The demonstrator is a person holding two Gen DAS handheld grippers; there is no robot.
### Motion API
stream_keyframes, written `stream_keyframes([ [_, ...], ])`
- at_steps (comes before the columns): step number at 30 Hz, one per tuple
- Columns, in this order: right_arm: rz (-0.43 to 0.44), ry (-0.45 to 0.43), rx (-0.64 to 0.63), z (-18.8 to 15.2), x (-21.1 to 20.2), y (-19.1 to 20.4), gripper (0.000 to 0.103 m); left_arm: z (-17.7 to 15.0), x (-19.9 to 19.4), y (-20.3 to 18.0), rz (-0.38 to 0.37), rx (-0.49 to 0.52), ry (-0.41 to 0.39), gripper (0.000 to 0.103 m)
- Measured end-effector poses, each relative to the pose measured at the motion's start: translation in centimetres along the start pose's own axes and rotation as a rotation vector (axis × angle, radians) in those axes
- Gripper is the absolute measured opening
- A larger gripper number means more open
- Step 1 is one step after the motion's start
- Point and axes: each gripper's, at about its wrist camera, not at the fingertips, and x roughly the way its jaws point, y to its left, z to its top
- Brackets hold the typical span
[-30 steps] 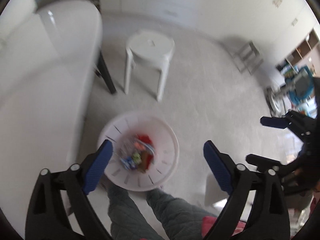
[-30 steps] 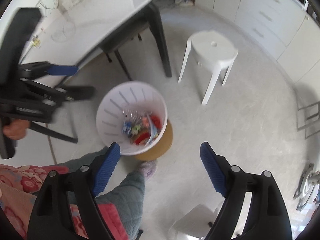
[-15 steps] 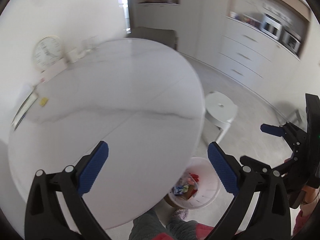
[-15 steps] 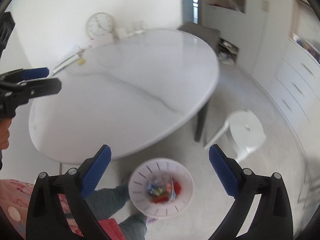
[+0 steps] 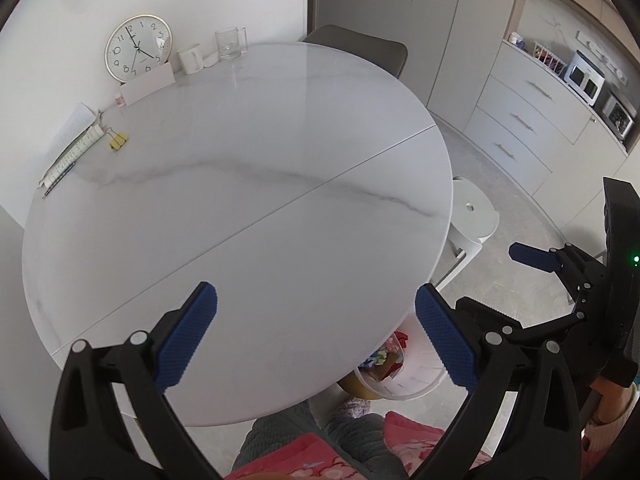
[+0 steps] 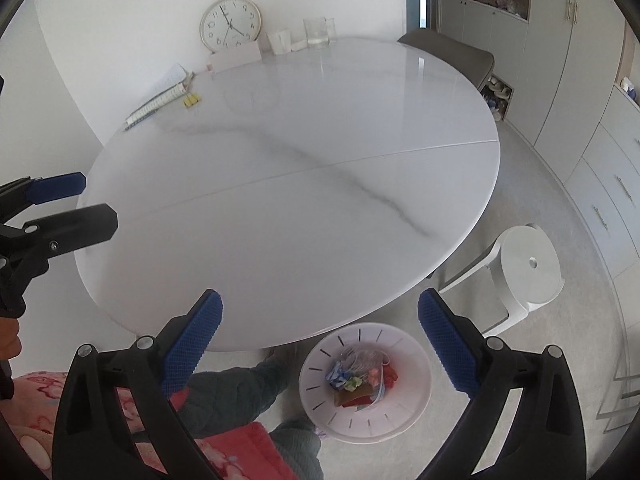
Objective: Collect trash
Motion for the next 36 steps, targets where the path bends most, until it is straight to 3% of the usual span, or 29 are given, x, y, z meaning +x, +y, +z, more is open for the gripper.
stream_keyframes([
  [7,-0.030,-0.022,0.021,2.5,-1.0,1.2,0.100,1.3,-1.1,1.3,0.015,-0.029,-0.045,0.095],
  [13,-0.048,-0.094,0.036,6.9,-3.5,2.2,0.100,5.3,-4.1,3.1,0.049,-0.058,-0.153,0.095],
  [19,-0.137,-0.221,-0.020,13.8,-7.6,4.2,0.100,11.0,-7.7,4.5,0.096,-0.058,-0.282,0.095],
  [27,-0.179,-0.428,0.033,21.2,-14.1,4.0,0.101,17.9,-12.5,5.8,0.194,-0.102,-0.440,0.095],
  [32,-0.183,-0.480,0.078,22.3,-15.4,3.2,0.101,19.3,-13.2,6.3,0.250,-0.152,-0.461,0.095],
  [36,-0.162,-0.460,0.093,21.8,-14.5,2.7,0.101,19.2,-12.2,6.4,0.260,-0.155,-0.438,0.095],
])
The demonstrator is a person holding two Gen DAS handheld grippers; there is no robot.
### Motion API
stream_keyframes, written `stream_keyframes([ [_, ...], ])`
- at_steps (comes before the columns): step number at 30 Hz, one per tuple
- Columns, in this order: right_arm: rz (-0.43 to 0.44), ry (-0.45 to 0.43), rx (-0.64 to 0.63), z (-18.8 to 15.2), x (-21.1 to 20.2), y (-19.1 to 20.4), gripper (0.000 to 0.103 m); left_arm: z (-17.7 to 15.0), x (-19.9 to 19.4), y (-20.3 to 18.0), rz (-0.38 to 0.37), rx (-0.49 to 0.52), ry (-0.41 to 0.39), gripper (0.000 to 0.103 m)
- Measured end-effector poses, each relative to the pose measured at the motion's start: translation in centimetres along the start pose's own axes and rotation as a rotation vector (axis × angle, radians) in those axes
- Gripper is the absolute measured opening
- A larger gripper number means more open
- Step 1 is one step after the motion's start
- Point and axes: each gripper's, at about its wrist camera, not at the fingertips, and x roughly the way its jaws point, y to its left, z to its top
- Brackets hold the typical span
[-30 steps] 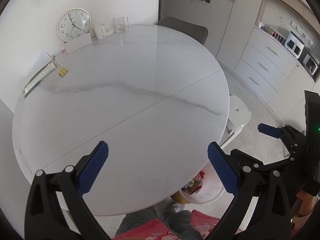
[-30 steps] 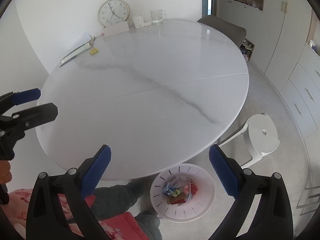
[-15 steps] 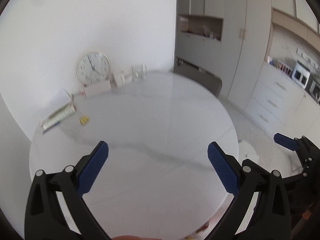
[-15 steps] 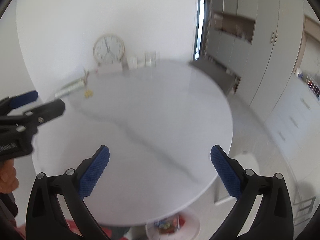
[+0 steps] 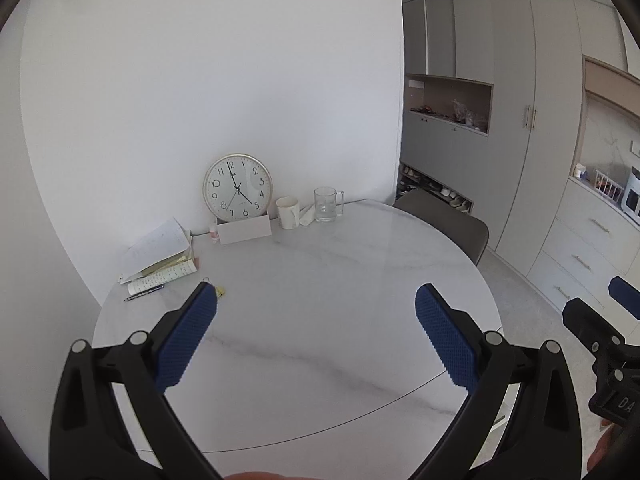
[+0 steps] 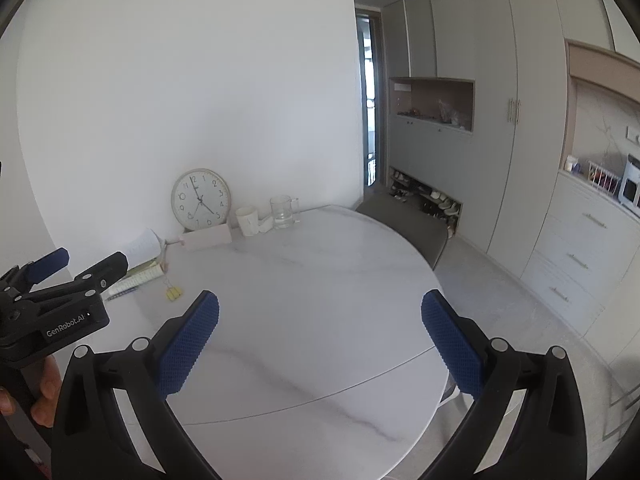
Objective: Collect trash
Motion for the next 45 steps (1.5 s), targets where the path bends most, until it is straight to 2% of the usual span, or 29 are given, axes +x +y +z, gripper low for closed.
stream_keyframes([
  [2,-0.025,0.011,-0.001,-0.7,0.3,-0.4,0.101,-0.4,0.4,0.0,-0.004,0.007,0.015,0.095],
  [8,-0.025,0.046,0.009,-1.7,1.0,-0.6,0.101,-1.3,1.2,0.1,-0.023,-0.010,0.061,0.095],
  [18,-0.040,0.057,0.012,-1.8,1.1,-0.6,0.101,-1.9,0.8,-0.7,-0.046,0.007,0.063,0.095],
  [45,-0.039,0.070,0.009,-2.2,1.0,-0.4,0.101,-2.2,0.9,-0.7,-0.046,0.013,0.067,0.095],
])
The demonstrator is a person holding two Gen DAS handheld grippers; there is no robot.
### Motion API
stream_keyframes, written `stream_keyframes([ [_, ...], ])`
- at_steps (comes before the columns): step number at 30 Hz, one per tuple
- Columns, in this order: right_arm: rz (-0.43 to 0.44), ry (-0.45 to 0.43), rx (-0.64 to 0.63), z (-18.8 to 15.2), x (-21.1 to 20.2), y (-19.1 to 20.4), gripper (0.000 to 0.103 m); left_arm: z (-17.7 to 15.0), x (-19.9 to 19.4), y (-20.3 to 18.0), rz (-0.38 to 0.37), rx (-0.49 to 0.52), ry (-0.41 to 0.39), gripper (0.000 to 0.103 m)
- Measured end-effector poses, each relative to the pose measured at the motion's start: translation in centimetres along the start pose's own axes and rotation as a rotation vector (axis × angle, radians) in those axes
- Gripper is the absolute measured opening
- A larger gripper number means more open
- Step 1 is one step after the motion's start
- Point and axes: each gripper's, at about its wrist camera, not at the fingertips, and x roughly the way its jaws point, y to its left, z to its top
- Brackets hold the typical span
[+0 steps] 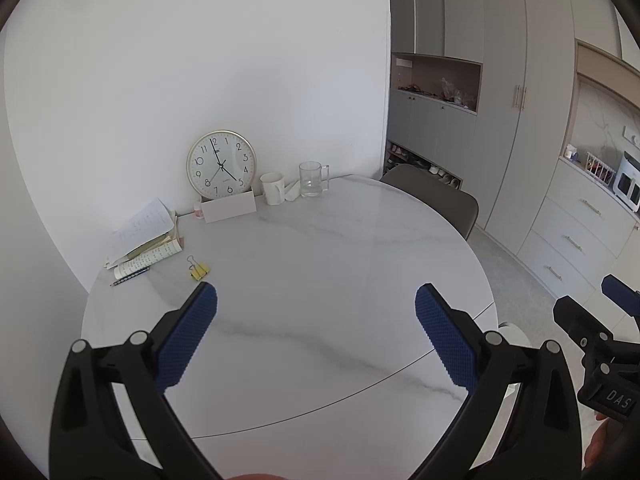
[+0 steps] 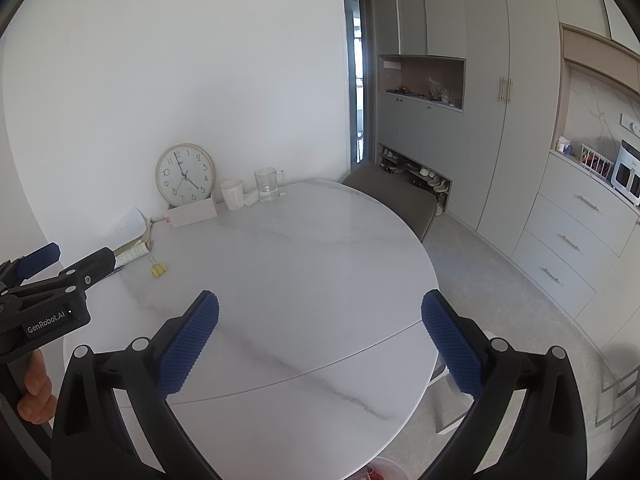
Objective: Collect trash
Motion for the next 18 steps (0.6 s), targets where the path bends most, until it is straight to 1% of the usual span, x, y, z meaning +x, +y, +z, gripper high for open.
stream_keyframes([
  [18,0.000,0.003,-0.004,0.27,0.21,0.20,0.101,-0.35,0.33,-0.13,-0.008,0.010,0.002,0.095],
])
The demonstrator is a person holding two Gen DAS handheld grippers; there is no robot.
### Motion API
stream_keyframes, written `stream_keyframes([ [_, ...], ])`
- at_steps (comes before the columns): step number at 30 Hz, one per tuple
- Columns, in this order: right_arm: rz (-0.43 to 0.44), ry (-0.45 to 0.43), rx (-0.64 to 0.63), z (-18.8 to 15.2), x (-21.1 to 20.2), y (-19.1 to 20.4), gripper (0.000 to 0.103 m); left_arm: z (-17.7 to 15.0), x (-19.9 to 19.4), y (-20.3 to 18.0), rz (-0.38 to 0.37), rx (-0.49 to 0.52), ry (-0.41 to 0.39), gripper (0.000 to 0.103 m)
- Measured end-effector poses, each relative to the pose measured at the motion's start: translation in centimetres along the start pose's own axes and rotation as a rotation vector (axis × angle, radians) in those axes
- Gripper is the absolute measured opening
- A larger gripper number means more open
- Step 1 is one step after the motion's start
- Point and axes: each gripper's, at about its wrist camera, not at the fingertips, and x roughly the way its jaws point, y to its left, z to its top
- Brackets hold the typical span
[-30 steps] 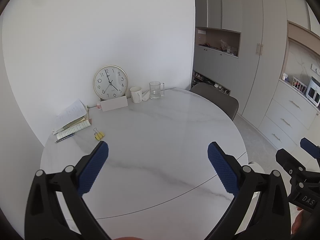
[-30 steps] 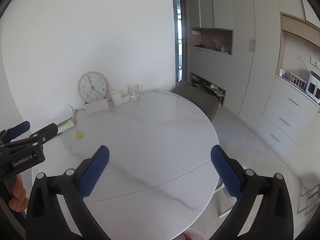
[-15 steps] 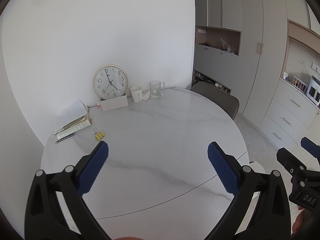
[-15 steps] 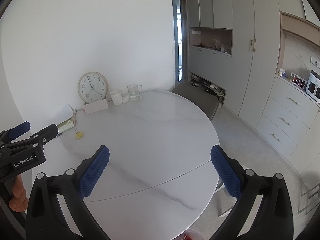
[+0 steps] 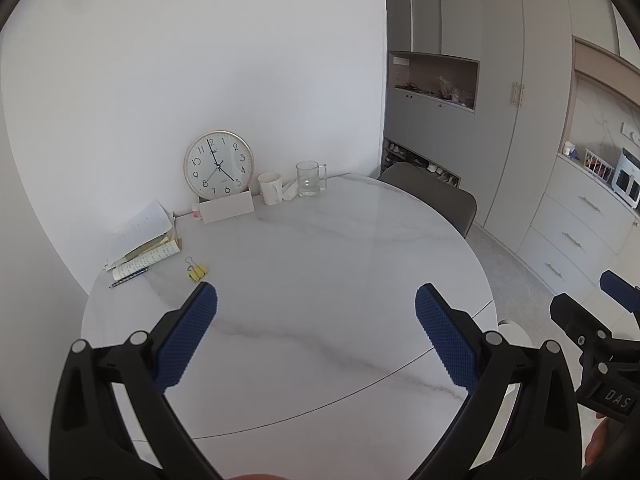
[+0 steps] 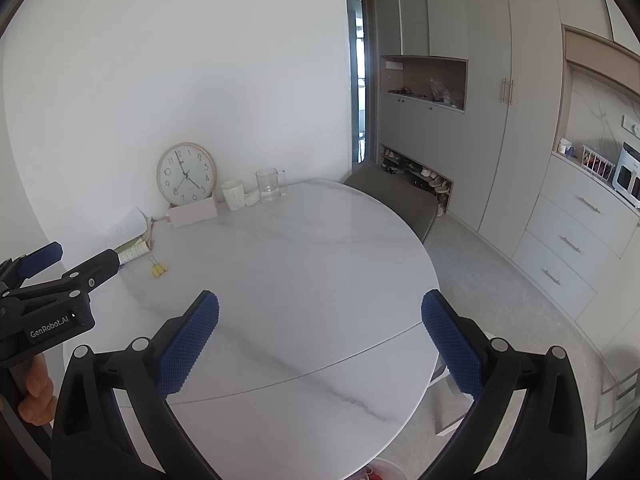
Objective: Collect trash
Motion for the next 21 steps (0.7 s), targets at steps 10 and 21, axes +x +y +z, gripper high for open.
stream_keyframes([
  [10,-0.001,0.004,0.003,-0.07,0.07,-0.22,0.101,0.15,0.07,0.01,-0.001,0.002,0.003,0.095],
  [21,-0.001,0.006,0.007,-0.18,0.10,-0.36,0.101,-0.17,0.20,0.02,0.007,-0.008,-0.002,0.095],
])
